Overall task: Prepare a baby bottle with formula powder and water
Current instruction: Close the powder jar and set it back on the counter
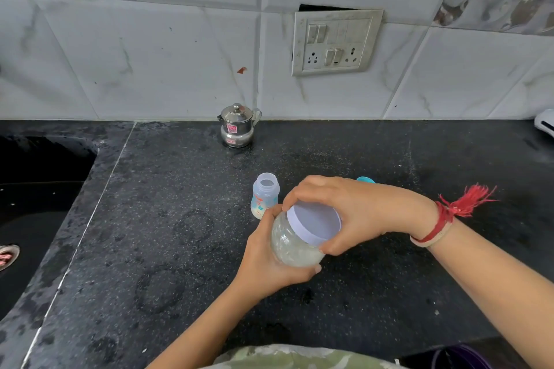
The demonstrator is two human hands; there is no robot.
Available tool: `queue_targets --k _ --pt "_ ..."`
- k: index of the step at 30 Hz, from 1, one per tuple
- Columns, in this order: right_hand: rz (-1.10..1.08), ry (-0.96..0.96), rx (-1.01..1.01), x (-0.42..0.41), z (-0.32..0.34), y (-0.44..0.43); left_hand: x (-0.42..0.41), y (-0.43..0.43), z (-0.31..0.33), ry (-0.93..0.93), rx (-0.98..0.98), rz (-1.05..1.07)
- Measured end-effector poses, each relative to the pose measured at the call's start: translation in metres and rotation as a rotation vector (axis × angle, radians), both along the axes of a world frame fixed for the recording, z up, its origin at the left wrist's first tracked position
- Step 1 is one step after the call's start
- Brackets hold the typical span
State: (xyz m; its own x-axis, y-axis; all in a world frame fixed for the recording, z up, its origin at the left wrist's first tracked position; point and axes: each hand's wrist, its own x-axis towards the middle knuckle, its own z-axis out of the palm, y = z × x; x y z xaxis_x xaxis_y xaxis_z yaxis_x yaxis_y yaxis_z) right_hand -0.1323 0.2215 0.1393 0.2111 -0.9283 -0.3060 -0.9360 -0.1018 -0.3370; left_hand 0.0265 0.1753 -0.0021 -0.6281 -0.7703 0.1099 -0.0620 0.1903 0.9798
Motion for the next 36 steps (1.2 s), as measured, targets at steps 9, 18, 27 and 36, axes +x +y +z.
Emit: queue_targets --k 9,18,27,36 --pt "0.034 0.124 0.011 0.007 0.000 -0.003 -0.002 0.003 0.000 -0.015 -0.021 -0.003" --pt "-0.353 0.279 -0.163 0.029 -0.006 -0.006 -0.009 0.004 0.007 -0.024 0.000 0.105" --pt "-0.196 0.121 0.124 0.015 0.017 -0.006 -0.010 0.001 0.010 -0.064 -0.056 0.093" --pt "-0.386 0.451 -0.118 0.022 0.006 -0.007 -0.010 0.003 0.008 -0.076 -0.074 0.021"
